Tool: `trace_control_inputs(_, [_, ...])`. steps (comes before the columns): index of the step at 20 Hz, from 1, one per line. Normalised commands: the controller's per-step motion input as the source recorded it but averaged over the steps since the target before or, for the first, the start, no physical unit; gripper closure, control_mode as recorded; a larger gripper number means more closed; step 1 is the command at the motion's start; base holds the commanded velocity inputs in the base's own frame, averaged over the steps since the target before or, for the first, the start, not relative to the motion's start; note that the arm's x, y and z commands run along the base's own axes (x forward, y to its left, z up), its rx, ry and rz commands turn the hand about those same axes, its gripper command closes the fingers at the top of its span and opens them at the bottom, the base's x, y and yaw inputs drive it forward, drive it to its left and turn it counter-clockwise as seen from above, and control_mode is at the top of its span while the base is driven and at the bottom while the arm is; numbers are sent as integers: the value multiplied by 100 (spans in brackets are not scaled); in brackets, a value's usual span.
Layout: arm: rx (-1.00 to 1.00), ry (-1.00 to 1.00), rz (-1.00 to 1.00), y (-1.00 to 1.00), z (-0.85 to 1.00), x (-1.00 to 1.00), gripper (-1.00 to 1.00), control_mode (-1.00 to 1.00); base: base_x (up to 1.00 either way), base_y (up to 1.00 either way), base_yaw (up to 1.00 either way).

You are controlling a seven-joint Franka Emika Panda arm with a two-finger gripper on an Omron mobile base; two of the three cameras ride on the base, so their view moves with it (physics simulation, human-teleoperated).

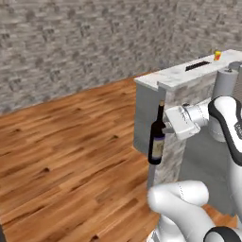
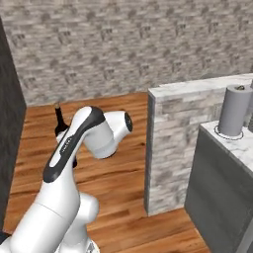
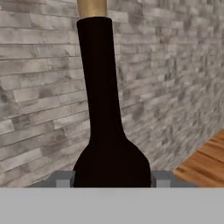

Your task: Place the drinks on the dining counter in a tight cluster.

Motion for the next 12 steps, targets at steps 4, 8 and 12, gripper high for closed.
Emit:
trace_control_inputs(4, [0,0,0,0,0,0,100,100,100,98,-59])
trace_control_inputs(8, [0,0,0,0,0,0,100,100,96,100,-55])
trace_control_inputs(12, [0,0,0,0,0,0,100,100,70,100,-44])
